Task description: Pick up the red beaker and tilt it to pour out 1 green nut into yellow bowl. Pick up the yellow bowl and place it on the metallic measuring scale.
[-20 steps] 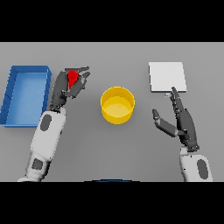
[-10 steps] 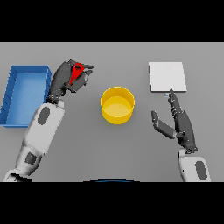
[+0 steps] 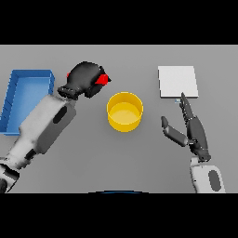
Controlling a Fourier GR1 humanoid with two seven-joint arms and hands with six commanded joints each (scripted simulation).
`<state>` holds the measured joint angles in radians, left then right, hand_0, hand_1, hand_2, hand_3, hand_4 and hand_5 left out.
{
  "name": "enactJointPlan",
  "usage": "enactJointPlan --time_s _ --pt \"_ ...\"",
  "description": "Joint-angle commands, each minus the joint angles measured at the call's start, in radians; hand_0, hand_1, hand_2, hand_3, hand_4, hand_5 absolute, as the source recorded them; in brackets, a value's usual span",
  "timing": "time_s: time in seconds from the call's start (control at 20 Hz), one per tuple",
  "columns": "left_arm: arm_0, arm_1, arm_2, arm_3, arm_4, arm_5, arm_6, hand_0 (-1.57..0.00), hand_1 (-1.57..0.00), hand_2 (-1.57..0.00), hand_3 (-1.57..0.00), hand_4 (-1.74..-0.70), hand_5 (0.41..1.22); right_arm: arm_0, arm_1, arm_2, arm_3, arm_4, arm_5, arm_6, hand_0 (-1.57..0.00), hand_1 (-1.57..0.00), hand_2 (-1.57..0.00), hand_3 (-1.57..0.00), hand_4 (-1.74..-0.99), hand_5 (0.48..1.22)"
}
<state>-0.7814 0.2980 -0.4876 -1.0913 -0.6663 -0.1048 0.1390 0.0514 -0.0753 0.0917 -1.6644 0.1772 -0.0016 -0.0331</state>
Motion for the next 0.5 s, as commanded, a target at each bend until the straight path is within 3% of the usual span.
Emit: enactJointPlan --time_s 0.0,0.15,0.3,0.45 --pt "-0.014 0.02 -0.026 0.003 -0.018 -0.027 -0.014 -1.57 -1.57 -1.57 -1.57 -1.73 1.196 0.003 0.009 0.004 -0.002 -0.003 -0.001 0.0 0.0 0.0 0.0 0.0 -1.29 0.694" --pt "-0.089 0.028 -0.107 0.047 -0.066 -0.118 0.003 -1.57 -1.57 -1.57 -1.57 -1.61 1.208 0.009 0.02 -0.004 0.003 -0.027 0.005 0.009 0.0 0.0 0.0 0.0 -1.284 0.678" --pt "-0.154 0.041 -0.195 0.07 -0.116 -0.198 0.018 -1.57 -1.57 -1.57 -1.36 -1.66 1.214 -0.006 0.033 -0.012 0.01 -0.045 0.003 0.015 0.0 0.0 0.0 0.0 -1.279 0.651" --pt "-0.234 0.034 -0.275 0.121 -0.166 -0.264 0.032 -1.57 -1.57 -1.57 -1.3 -1.69 1.218 0.008 0.034 -0.021 0.008 -0.066 0.012 0.014 0.0 0.0 0.0 0.0 -1.299 0.627"
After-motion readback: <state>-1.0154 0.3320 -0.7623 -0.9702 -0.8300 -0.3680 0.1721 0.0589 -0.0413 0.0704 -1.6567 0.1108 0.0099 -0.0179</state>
